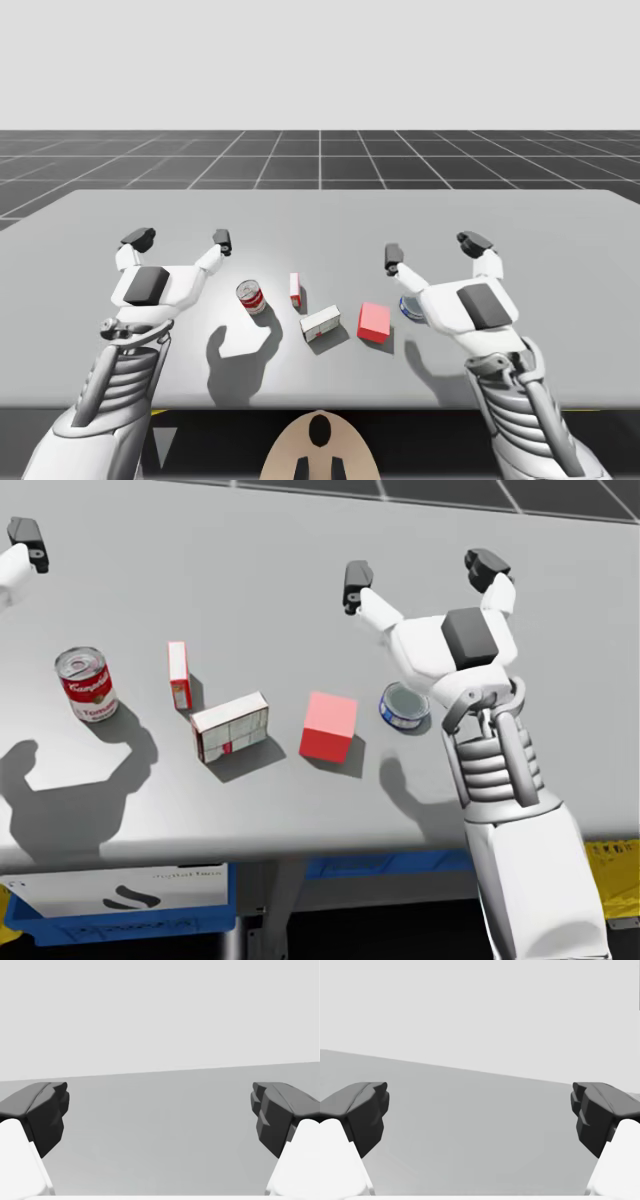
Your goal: Find the red cube and pick it up.
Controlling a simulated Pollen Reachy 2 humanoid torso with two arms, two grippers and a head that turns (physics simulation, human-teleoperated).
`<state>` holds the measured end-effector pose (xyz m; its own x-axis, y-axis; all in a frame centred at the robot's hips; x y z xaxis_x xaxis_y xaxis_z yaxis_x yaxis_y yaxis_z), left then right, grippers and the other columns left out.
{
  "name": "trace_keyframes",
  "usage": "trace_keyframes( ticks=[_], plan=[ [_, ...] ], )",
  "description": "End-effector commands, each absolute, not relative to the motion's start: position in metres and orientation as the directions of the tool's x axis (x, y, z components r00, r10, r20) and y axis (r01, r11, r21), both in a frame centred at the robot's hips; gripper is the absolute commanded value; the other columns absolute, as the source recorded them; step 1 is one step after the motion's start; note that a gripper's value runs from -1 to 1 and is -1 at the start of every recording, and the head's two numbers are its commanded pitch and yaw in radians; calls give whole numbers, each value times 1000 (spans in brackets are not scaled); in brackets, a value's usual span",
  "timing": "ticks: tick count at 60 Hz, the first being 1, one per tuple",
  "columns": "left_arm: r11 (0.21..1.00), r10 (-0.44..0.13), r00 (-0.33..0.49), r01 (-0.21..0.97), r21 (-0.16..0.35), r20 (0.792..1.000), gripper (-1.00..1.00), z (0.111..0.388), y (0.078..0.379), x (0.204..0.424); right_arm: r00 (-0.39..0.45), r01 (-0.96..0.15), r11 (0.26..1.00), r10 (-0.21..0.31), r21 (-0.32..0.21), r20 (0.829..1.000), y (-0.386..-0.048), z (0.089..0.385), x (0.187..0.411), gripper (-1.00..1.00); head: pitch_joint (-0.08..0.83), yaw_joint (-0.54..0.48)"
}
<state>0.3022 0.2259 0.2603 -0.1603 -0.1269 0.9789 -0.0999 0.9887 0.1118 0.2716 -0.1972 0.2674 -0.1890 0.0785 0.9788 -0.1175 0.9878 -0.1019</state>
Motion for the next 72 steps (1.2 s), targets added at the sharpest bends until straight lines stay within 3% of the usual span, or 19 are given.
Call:
trace_keyframes(
  ticks=[1, 9, 22, 39, 56, 72],
  plan=[
    [990, -112, -155, -99, 97, 982, -1000, 259, 224, 301, -127, -110, 993, 40, -54, 991, -182, 268, 247, -1000, 759, -183],
    [991, -112, -153, -95, 98, 982, -1000, 259, 224, 301, -119, -152, 987, 37, -55, 992, -167, 256, 221, -1000, 763, -182],
    [991, -113, -147, -91, 101, 983, -1000, 258, 226, 302, -26, -219, 974, -60, 53, 998, -154, 223, 197, -1000, 772, -183],
    [990, -120, -144, -88, 108, 982, -1000, 257, 226, 304, 125, -281, 956, -54, 88, 991, -133, 166, 189, -1000, 776, -180],
    [991, -121, -144, -82, 110, 982, -1000, 257, 225, 304, 208, -110, 986, -100, 125, 973, -127, 141, 212, -1000, 776, -175],
    [991, -121, -145, -79, 111, 982, -1000, 257, 225, 304, 259, -97, 982, -130, 159, 957, -112, 132, 233, -1000, 774, -172]
  ],
)
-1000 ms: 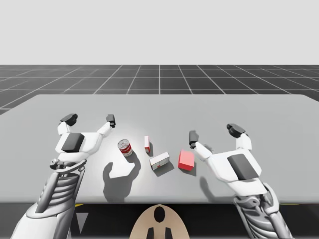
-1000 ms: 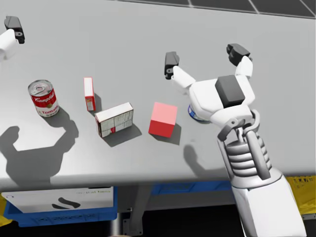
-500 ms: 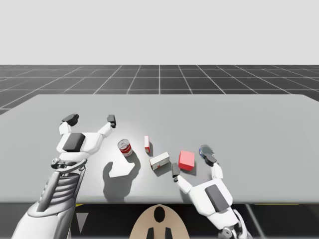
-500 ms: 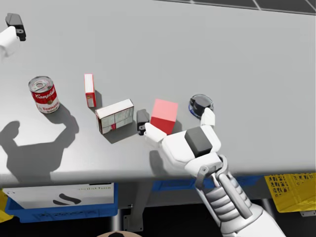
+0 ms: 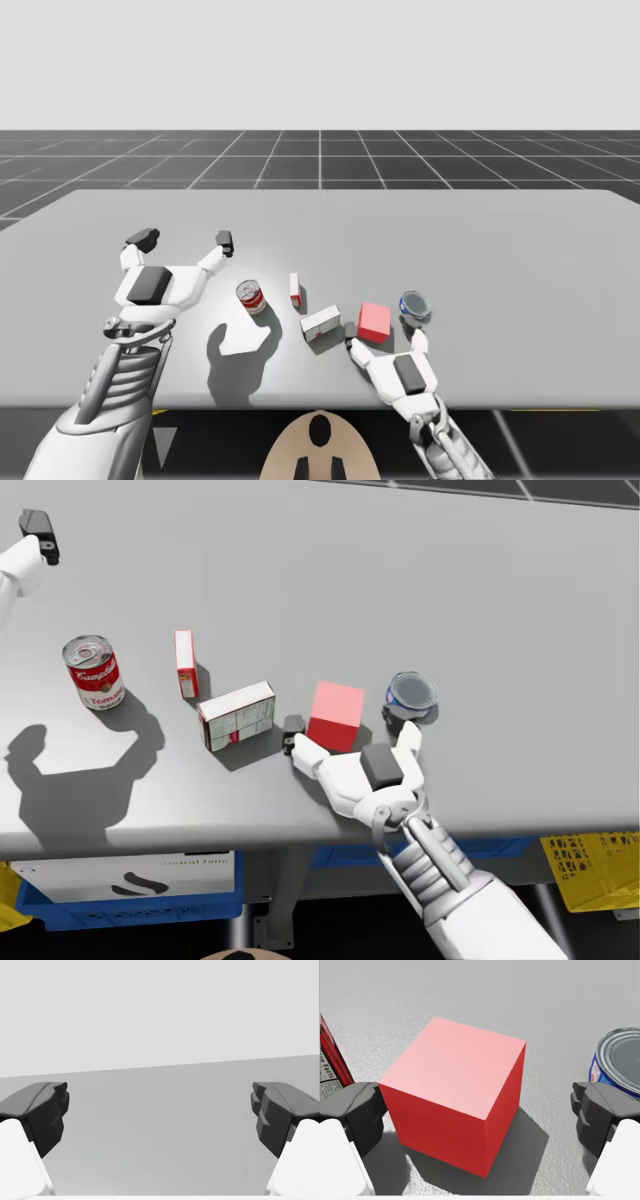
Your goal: Find the red cube and pick it up.
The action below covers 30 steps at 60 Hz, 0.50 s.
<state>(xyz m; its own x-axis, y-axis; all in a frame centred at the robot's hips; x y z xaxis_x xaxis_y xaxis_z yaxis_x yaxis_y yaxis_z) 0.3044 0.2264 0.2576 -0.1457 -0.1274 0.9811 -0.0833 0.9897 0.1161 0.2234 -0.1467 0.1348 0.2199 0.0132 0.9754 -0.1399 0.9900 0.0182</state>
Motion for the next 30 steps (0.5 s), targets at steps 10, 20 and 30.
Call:
trace_keyframes(
  ticks=[10, 20, 30],
  plan=[
    [991, -122, -146, -74, 112, 982, -1000, 257, 224, 304, 274, -95, 982, -134, 165, 952, -105, 129, 243, -1000, 769, -174],
    [991, -123, -146, -70, 114, 982, -1000, 257, 222, 303, 266, -107, 983, -118, 151, 957, -105, 128, 246, -934, 762, -177],
    [991, -128, -145, -66, 119, 981, -1000, 256, 220, 303, 295, -93, 980, -139, 173, 945, -106, 124, 241, 1000, 751, -186]
  ],
)
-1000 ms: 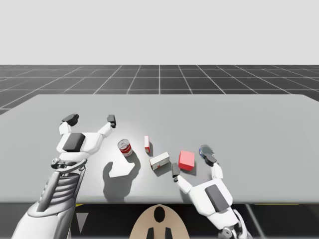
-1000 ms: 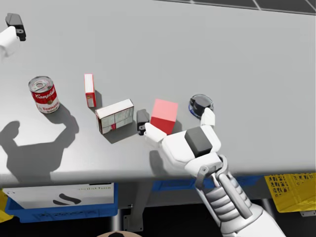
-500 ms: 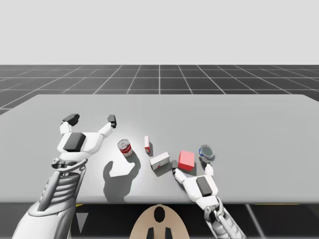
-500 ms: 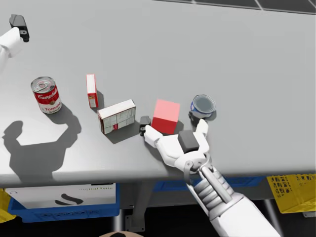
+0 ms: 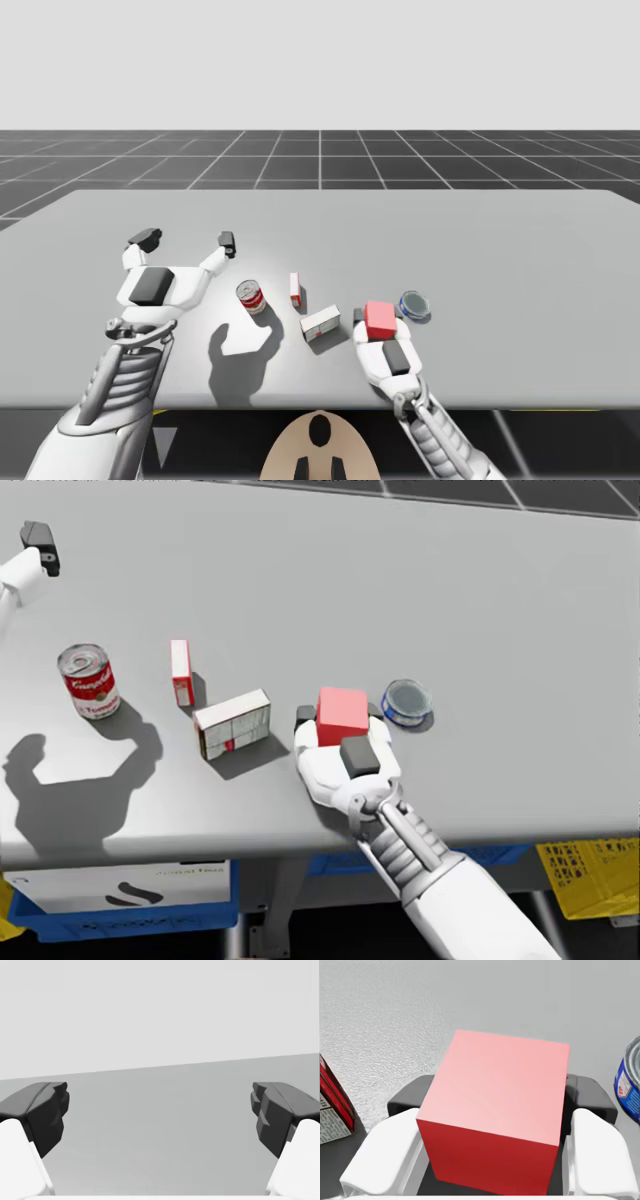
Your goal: Find the red cube and pick it up.
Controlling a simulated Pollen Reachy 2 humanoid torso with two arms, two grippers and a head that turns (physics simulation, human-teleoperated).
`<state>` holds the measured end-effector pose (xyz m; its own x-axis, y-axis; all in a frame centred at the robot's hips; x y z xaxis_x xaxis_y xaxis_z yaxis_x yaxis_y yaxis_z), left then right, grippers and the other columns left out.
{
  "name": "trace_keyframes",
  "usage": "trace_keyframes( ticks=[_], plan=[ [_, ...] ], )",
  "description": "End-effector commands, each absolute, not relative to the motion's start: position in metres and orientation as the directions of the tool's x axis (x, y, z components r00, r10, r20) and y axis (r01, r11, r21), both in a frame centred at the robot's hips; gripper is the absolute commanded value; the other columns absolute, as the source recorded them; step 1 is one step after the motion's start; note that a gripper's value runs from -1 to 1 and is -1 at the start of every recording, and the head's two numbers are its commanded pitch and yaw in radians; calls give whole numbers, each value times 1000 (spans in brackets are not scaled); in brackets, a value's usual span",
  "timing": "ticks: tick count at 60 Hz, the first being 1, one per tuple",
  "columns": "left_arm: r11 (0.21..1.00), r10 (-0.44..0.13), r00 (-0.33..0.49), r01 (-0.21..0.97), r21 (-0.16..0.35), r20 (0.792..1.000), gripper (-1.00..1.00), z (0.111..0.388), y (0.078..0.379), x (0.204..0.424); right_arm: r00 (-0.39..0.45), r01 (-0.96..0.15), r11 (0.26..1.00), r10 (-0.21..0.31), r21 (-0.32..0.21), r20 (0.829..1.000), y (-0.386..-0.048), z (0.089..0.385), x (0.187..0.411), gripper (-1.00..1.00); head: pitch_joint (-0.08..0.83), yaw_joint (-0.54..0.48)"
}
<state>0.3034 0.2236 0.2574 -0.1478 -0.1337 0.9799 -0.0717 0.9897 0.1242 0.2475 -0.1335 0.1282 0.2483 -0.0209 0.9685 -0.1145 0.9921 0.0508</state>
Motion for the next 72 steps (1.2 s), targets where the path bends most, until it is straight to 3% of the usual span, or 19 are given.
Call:
trace_keyframes(
  ticks=[1, 11, 31, 40, 49, 57, 65, 72],
  plan=[
    [991, -128, -145, -66, 120, 981, -1000, 256, 220, 303, 296, -94, 980, -139, 173, 945, -106, 124, 241, 1000, 750, -186],
    [990, -132, -144, -66, 124, 981, -1000, 255, 219, 303, 304, -96, 979, -144, 180, 942, -107, 123, 240, 1000, 669, -190],
    [990, -135, -145, -65, 127, 980, -1000, 254, 219, 302, 307, -109, 977, -141, 182, 941, -106, 122, 237, 1000, 393, -205],
    [990, -134, -144, -66, 126, 980, -1000, 254, 219, 303, 268, -129, 977, -131, 171, 954, -108, 139, 237, 1000, 349, -213],
    [990, -135, -145, -65, 127, 980, -1000, 254, 219, 302, 168, -149, 979, -115, 140, 979, -118, 179, 239, 1000, 338, -215],
    [990, -138, -144, -59, 131, 980, -1000, 254, 219, 303, 18, -152, 983, -101, 102, 995, -130, 233, 241, 1000, 327, -213],
    [989, -141, -142, -53, 134, 980, -1000, 254, 219, 303, -136, -131, 989, -85, 67, 987, -138, 278, 243, 1000, 311, -212],
    [989, -142, -141, -51, 136, 980, -1000, 254, 219, 304, -254, -117, 992, -74, 45, 964, -142, 309, 241, 1000, 299, -212]
  ],
)
